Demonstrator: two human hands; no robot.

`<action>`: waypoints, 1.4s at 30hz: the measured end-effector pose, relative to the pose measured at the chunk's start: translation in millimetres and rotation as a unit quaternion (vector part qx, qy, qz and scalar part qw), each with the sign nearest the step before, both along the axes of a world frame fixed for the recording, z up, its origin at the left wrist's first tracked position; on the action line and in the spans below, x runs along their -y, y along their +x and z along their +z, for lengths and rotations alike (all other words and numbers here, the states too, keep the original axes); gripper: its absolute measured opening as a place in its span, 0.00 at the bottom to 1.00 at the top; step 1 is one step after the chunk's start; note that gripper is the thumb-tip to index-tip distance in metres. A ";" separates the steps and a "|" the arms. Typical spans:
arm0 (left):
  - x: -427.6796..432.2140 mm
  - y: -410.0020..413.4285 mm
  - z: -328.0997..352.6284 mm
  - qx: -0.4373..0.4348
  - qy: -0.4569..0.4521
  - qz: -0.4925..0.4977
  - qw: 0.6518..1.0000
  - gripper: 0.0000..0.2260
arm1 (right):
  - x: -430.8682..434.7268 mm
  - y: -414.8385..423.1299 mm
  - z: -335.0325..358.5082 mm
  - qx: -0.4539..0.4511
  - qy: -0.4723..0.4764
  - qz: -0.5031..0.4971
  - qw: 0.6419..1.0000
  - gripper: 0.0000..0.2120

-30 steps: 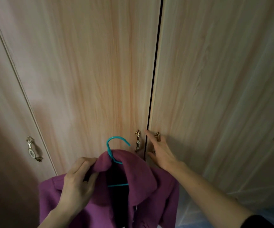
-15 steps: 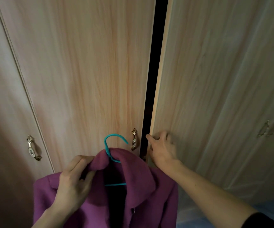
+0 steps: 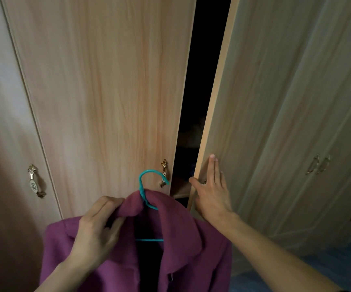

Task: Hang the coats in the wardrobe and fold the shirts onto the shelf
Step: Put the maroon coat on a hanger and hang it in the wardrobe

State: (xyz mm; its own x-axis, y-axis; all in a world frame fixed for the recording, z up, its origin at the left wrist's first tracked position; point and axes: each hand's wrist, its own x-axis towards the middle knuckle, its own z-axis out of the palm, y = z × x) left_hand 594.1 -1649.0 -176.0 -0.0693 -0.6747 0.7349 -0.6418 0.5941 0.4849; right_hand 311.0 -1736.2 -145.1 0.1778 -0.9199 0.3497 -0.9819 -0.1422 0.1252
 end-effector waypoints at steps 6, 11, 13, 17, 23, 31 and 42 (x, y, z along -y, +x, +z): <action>-22.5 -13.7 12.5 0.013 -0.010 0.010 1.000 0.11 | -24.0 -15.9 3.8 0.007 0.019 0.001 1.000 0.29; -45.9 -38.0 23.2 0.029 -0.031 0.001 0.999 0.10 | -51.1 -39.2 5.8 -0.003 0.029 0.011 1.000 0.35; -56.7 -47.5 24.1 0.032 -0.036 -0.004 0.999 0.09 | -65.6 -52.2 5.5 -0.010 0.039 0.011 0.999 0.38; -73.9 -70.8 24.1 0.039 -0.045 -0.015 0.998 0.09 | -94.8 -81.0 5.9 -0.018 0.044 0.005 0.999 0.40; -97.8 -119.2 20.6 0.053 -0.033 -0.047 0.997 0.10 | -139.5 -132.4 0.0 -0.017 0.024 -0.010 1.000 0.35; -115.7 -184.6 28.0 0.057 -0.001 -0.113 0.992 0.11 | -186.5 -209.3 -3.1 0.032 0.059 -0.116 0.991 0.35; -106.7 -250.0 45.8 0.079 -0.023 -0.181 0.980 0.12 | -216.4 -274.7 21.7 0.134 0.033 -0.187 0.973 0.37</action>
State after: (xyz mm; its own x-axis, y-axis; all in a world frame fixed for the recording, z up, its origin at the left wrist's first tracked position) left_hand 344.1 -1542.2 -130.2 -0.4131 -0.5507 0.7254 -0.4489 0.8161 0.3640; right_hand 36.3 -1519.8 -123.4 -0.2622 -0.9251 0.2748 -0.9628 0.2315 -0.1392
